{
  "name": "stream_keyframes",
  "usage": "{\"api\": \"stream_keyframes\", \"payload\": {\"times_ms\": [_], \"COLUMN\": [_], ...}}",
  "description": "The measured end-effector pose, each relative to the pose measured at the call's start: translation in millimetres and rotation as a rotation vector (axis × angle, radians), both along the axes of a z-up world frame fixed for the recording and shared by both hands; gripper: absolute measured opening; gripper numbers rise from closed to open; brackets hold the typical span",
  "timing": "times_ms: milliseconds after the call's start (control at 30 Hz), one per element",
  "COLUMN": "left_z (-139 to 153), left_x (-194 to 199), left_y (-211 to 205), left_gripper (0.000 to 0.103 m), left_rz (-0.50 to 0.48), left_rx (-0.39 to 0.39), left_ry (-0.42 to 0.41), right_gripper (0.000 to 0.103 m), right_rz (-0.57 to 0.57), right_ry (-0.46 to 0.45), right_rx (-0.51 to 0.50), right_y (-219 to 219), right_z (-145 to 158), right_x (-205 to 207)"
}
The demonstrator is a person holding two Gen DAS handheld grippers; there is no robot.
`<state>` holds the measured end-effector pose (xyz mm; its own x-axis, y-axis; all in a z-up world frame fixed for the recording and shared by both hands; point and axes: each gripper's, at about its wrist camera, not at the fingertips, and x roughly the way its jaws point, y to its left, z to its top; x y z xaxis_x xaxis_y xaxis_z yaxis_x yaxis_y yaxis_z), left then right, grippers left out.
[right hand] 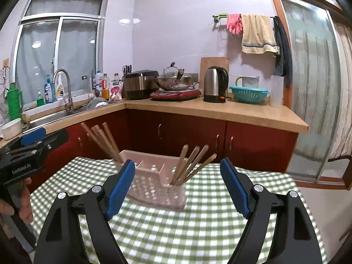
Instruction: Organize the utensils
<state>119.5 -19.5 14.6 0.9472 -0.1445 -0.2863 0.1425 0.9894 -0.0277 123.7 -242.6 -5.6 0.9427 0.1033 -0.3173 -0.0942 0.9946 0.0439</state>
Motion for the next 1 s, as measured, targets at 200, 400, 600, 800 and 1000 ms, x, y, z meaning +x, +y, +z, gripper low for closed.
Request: {"api": "stream_keyframes", "payload": {"times_ms": [200, 400, 600, 800, 1000], "left_z": [-3.8, -2.0, -1.3, 2.9, 6.3], "left_x": [-36.0, -59.0, -73.2, -86.0, -95.2], "left_y": [5.1, 11.9, 15.4, 18.8, 21.3], "left_gripper": [0.097, 0.098, 0.098, 0.098, 0.098], "left_rz": [0.027, 0.040, 0.050, 0.054, 0.056], "left_rx": [0.012, 0.001, 0.004, -0.011, -0.015], "left_ry": [0.004, 0.001, -0.006, -0.016, -0.029], "right_gripper": [0.079, 0.080, 0.080, 0.081, 0.081], "right_rz": [-0.004, -0.008, -0.021, -0.022, -0.021], "right_ry": [-0.014, -0.030, -0.045, -0.062, -0.076], "right_rx": [-0.016, -0.019, -0.014, -0.022, -0.025], "right_y": [7.9, 9.6, 5.4, 6.6, 7.8], "right_z": [2.1, 4.1, 7.9, 11.9, 14.9], "right_x": [-27.7, -50.1, -64.9, -77.5, -85.2]}}
